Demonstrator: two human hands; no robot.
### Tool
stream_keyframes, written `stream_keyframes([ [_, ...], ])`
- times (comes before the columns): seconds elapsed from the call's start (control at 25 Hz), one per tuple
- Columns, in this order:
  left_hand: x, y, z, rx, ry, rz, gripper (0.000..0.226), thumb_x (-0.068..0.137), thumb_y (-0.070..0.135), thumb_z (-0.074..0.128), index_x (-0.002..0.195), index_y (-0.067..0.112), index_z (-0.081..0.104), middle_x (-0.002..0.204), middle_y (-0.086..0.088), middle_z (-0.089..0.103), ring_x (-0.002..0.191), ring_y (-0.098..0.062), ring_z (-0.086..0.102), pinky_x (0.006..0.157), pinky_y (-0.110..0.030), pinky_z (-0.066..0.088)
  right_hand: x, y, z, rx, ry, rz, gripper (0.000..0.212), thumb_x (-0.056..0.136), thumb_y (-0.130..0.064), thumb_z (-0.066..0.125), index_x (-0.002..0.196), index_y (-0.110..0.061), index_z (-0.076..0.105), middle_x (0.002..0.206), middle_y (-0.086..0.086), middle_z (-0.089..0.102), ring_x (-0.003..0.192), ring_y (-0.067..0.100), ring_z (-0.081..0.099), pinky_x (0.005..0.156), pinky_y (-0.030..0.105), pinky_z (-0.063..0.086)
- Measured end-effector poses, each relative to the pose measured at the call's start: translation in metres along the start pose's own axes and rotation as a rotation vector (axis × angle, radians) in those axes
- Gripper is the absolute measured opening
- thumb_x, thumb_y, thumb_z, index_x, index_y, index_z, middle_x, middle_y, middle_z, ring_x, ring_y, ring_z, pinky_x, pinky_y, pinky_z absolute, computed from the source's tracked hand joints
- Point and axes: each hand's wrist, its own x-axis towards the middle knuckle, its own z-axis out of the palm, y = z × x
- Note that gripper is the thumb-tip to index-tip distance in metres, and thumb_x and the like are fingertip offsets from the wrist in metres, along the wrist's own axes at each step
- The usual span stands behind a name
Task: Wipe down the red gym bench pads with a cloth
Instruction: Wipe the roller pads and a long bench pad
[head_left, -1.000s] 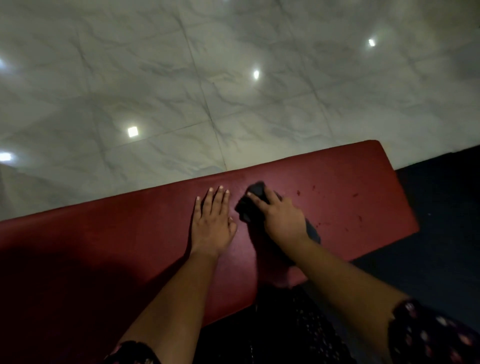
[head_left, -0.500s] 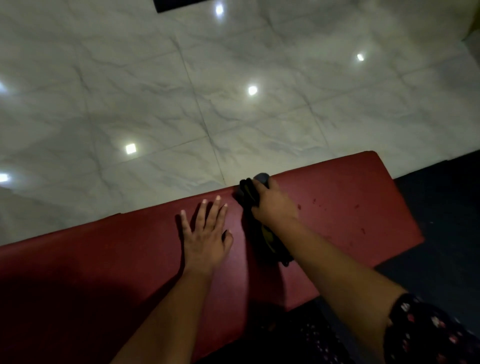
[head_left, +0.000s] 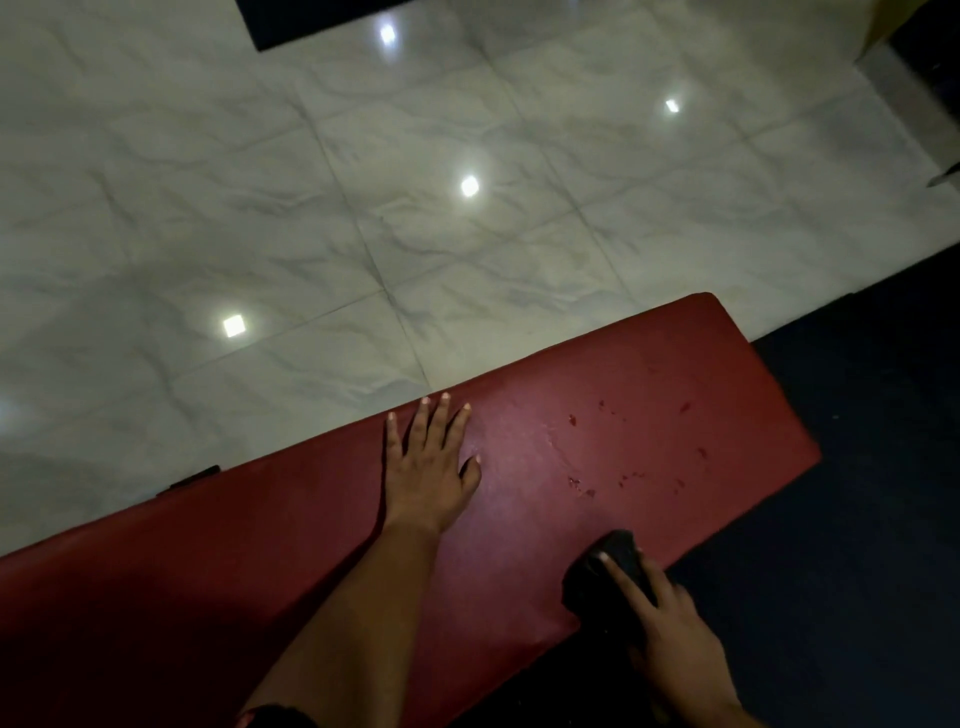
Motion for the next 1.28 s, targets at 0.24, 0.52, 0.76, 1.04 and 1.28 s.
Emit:
stream_keyframes([
  [0.24,-0.002,0.000,-0.001,-0.016,0.035,0.011,0.063,0.089,0.050,0.035,0.144,0.022,0.047,0.155,-0.004,0.035,0.141,-0.023,0.033,0.117,-0.053,0.007,0.024,-0.013,-0.004,-0.071,0.004,-0.001,0.114,0.047,-0.025,0.092,0.143,-0.043,0.035,0.135,0.005,0.054,0.074,0.022,0.055,0.037,0.026,0.043],
  [0.52,-0.003,0.002,-0.011,0.022,-0.062,-0.018,0.068,0.094,0.049,0.043,0.153,0.019,0.027,0.163,-0.005,0.013,0.149,-0.022,0.018,0.120,-0.046,0.008,0.143,-0.105,-0.076,-0.253,0.167,-0.262,0.068,0.084,-0.020,0.064,0.144,-0.041,0.037,0.143,0.004,0.045,0.095,0.032,0.055,0.048,0.031,0.045],
  [0.76,-0.004,-0.003,-0.020,0.009,-0.126,-0.033,0.071,0.099,0.051,0.028,0.156,0.012,0.010,0.163,-0.007,0.013,0.150,-0.021,0.009,0.120,-0.039,0.000,0.216,-0.154,-0.109,-0.192,0.153,-0.220,0.060,0.094,-0.022,0.051,0.146,-0.043,0.030,0.138,0.000,0.039,0.109,0.031,0.048,0.064,0.034,0.041],
  [1.04,-0.007,-0.002,-0.024,-0.028,-0.157,-0.059,0.070,0.084,0.049,0.029,0.139,0.012,0.053,0.145,-0.007,0.051,0.134,-0.023,0.048,0.112,-0.046,0.033,0.175,-0.102,-0.081,-0.072,0.162,-0.082,0.068,0.093,-0.017,0.052,0.147,-0.046,0.024,0.146,0.002,0.033,0.111,0.028,0.050,0.072,0.038,0.051],
  [1.28,-0.011,0.015,-0.020,-0.024,-0.141,-0.026,0.067,0.079,0.045,0.037,0.135,0.015,0.058,0.143,-0.008,0.053,0.134,-0.027,0.046,0.115,-0.058,0.006,0.065,-0.012,-0.028,-0.116,0.125,-0.011,0.078,0.094,-0.023,0.048,0.147,-0.055,0.000,0.159,-0.005,0.012,0.117,0.023,0.044,0.076,0.030,0.050],
])
